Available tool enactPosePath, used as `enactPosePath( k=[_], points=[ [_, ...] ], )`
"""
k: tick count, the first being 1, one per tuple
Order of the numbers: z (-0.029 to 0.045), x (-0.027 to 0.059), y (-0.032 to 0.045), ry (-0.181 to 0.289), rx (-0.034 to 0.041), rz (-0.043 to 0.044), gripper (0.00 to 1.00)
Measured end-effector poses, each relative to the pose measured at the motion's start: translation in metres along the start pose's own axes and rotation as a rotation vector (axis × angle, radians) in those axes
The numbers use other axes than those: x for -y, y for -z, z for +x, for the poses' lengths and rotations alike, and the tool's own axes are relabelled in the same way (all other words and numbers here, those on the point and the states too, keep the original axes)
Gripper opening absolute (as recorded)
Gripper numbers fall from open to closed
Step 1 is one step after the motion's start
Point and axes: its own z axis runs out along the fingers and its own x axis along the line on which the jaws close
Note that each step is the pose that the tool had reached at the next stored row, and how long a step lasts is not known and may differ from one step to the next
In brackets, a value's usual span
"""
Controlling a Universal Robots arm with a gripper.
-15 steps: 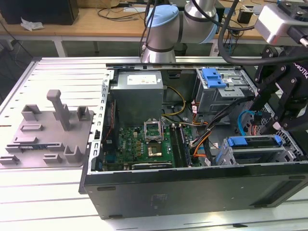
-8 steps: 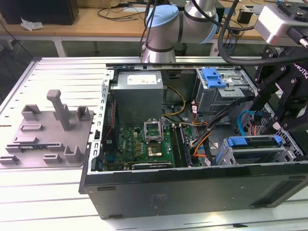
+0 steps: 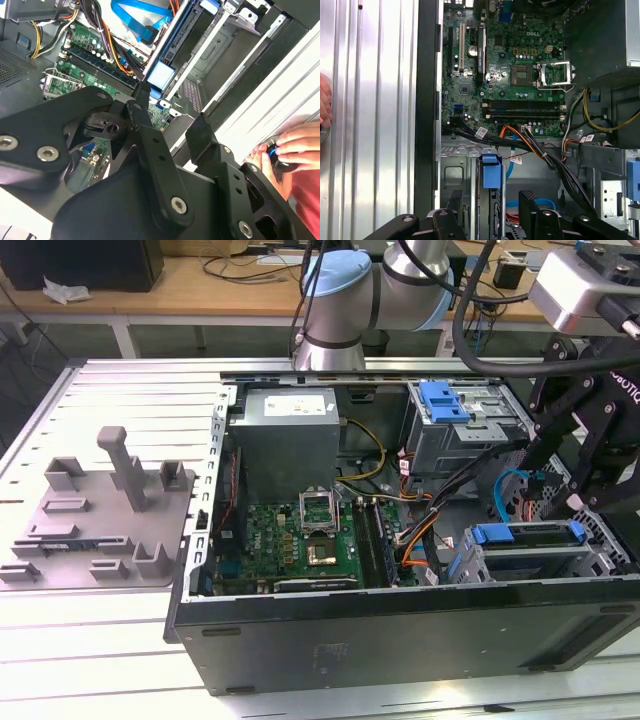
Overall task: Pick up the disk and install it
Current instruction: 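Insert the first disk wire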
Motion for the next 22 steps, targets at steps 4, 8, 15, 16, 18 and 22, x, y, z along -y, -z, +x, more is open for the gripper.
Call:
enactPosePath(
  k=[4,8,15,16,18,22],
  points=[
    [-0.0034,0.0000,-0.0003,-0.001,-0.0241,-0.0002,0.56],
    [-0.0237,0.0003,-0.0016,-0.006,-0.1057,-0.0007,0.56],
    [-0.0568,0.0006,-0.0037,-0.011,-0.1800,-0.0012,0.56],
    [-0.0603,0.0006,-0.0040,-0.011,-0.1891,-0.0013,0.56],
    [-0.0675,0.0007,-0.0045,-0.012,-0.2120,-0.0014,0.56],
    [-0.0831,0.0009,-0.0054,-0.013,-0.2413,-0.0016,0.56]
  ],
)
